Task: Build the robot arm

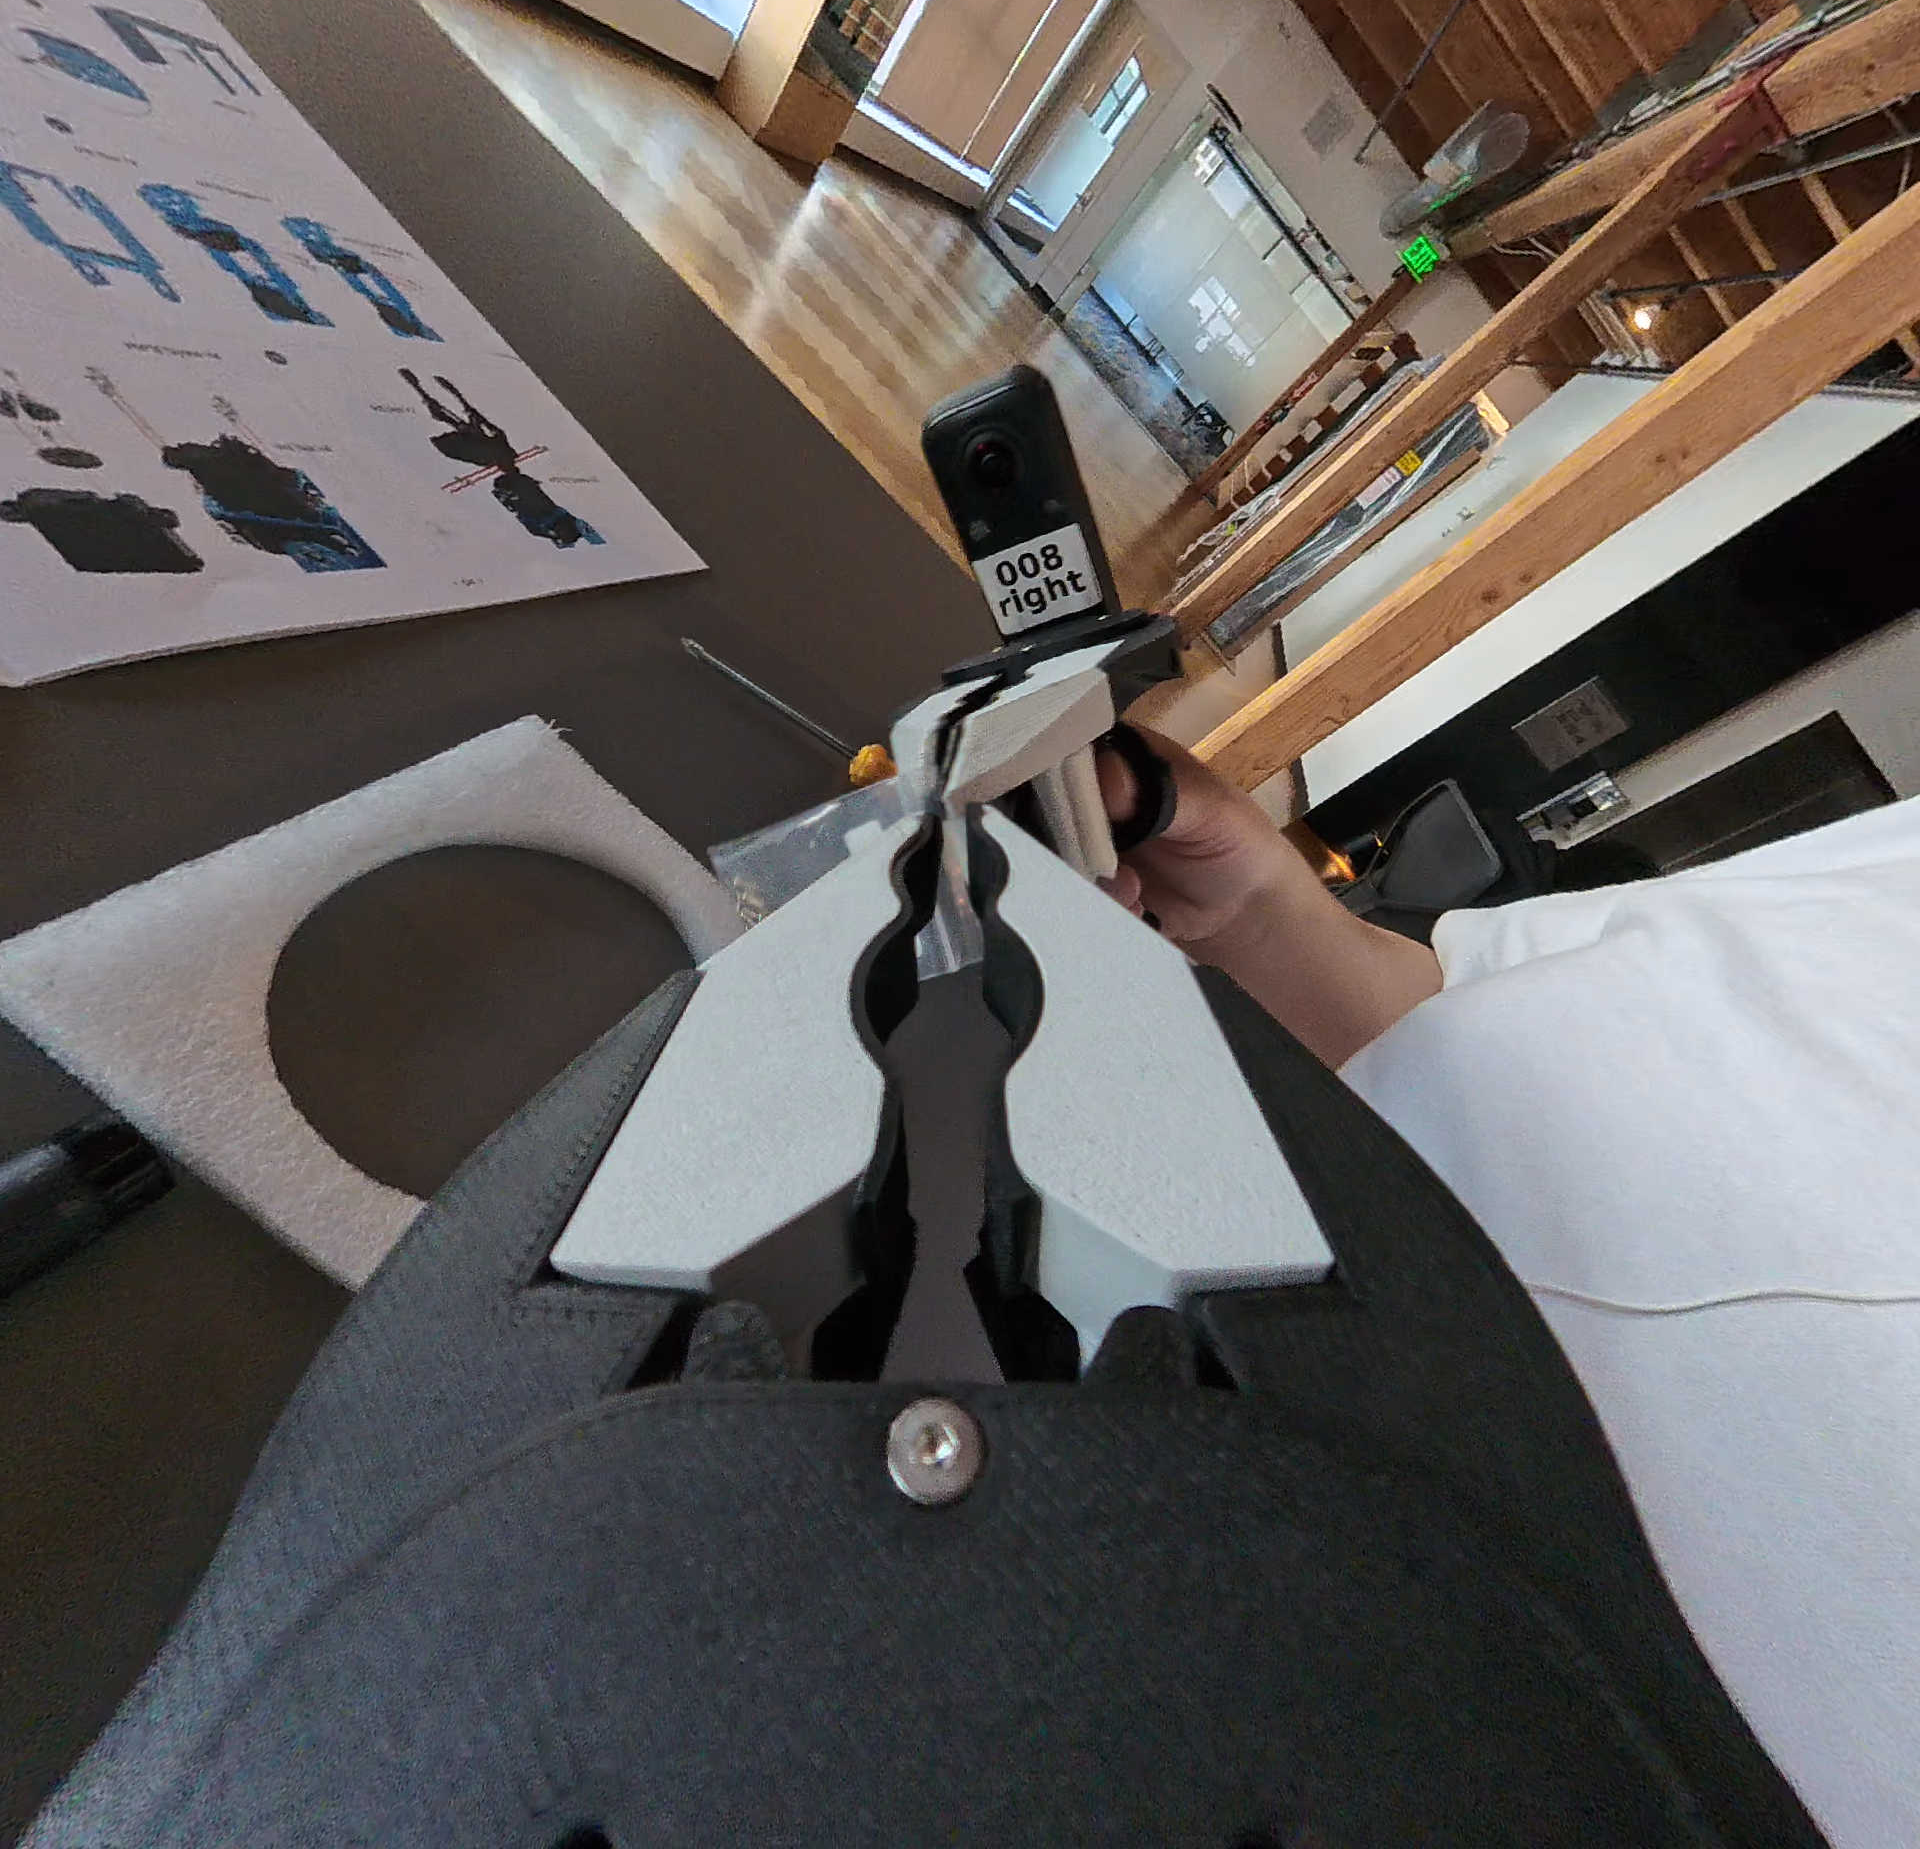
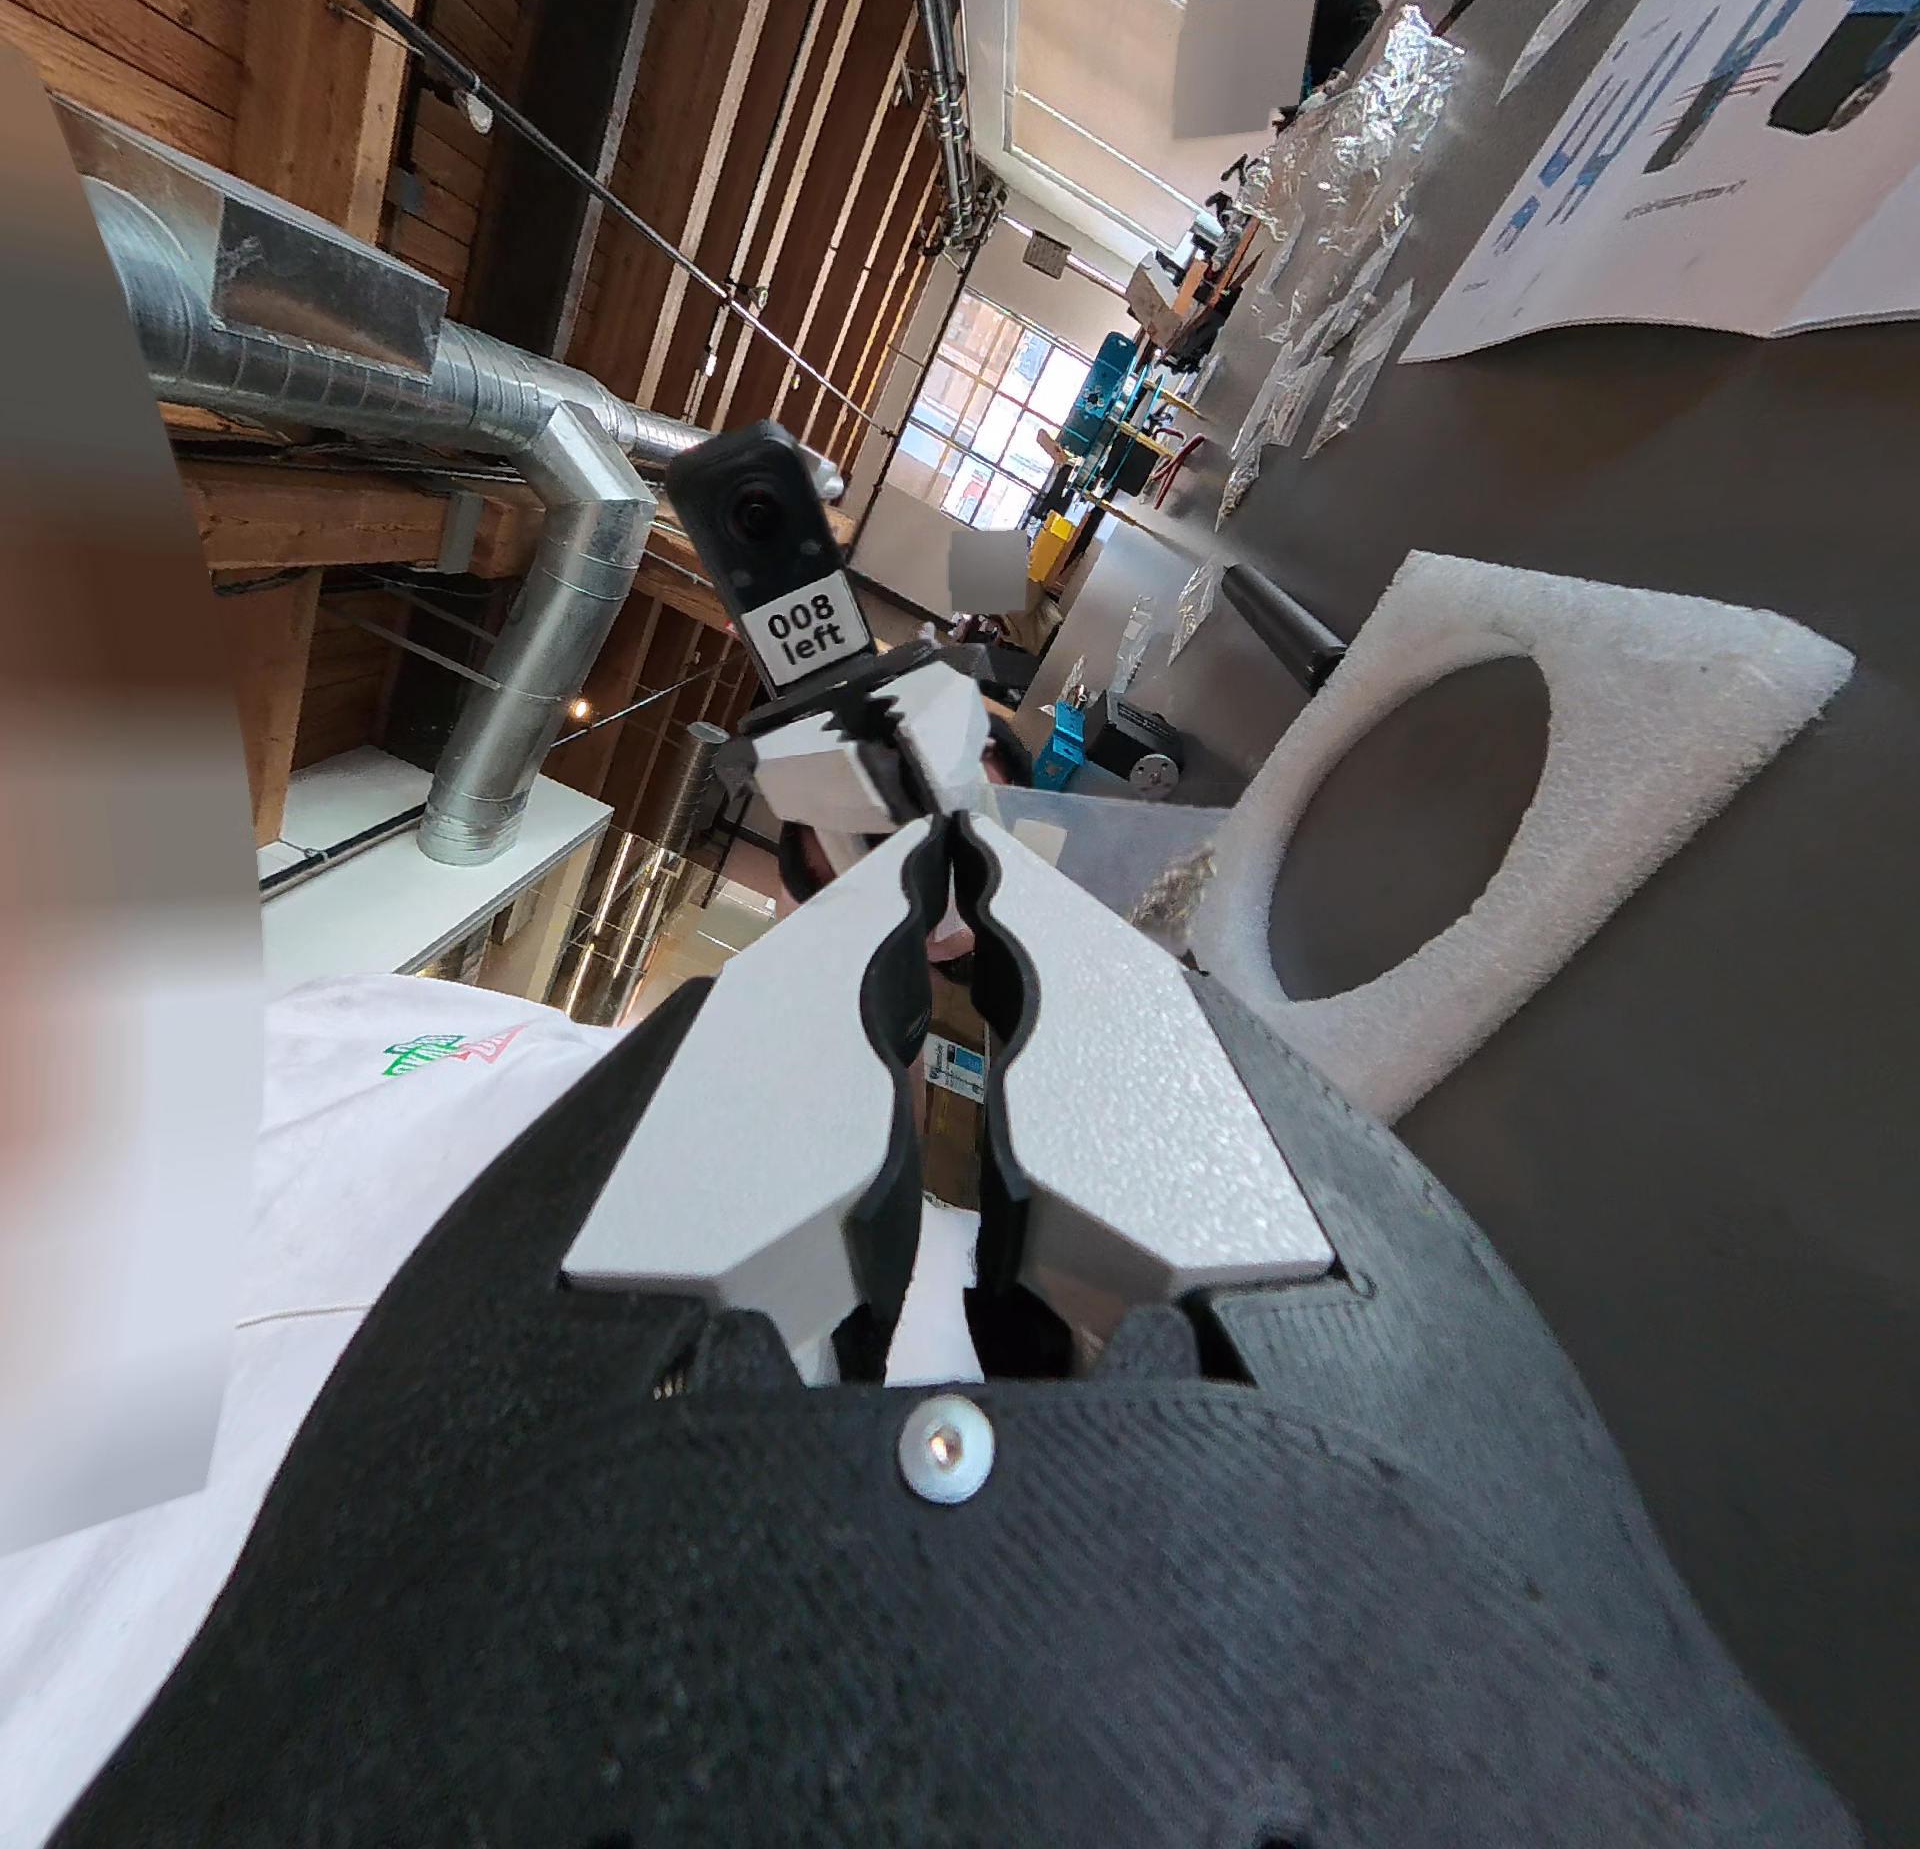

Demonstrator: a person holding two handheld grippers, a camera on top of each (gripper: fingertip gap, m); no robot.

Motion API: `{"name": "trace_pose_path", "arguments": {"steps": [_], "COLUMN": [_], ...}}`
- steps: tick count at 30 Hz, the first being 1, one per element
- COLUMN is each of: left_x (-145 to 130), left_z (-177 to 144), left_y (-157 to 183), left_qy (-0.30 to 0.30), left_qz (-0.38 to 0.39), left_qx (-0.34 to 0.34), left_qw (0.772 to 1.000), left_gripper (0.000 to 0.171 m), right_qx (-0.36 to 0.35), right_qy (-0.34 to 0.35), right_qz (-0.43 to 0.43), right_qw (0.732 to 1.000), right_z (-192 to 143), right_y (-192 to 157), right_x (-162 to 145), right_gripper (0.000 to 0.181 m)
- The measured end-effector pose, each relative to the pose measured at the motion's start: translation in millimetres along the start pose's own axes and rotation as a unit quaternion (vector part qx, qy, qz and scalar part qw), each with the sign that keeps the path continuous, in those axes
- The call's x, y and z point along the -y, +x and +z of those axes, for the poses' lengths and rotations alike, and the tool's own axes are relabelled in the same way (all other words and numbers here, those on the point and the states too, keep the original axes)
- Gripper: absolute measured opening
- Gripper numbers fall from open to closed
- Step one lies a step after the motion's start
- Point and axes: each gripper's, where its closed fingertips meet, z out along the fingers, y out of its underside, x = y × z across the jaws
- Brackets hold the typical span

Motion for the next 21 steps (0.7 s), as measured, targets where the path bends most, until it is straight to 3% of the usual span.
{"name": "trace_pose_path", "arguments": {"steps": [2, 8, 21], "left_x": [0, -13, -12], "left_z": [0, 4, 10], "left_y": [4, -11, -12], "left_qy": [-0.004, -0.065, -0.064], "left_qz": [0.017, 0.129, 0.142], "left_qx": [-0.001, 0.119, 0.149], "left_qw": [1.000, 0.982, 0.977], "left_gripper": [0.005, 0.015, 0.010], "right_qx": [0.003, 0.003, -0.009], "right_qy": [0.004, 0.013, 0.010], "right_qz": [0.013, 0.033, 0.017], "right_qw": [1.000, 0.999, 1.000], "right_z": [0, -1, 1], "right_y": [1, 3, 3], "right_x": [1, 3, 1], "right_gripper": [0.000, 0.000, 0.000]}}
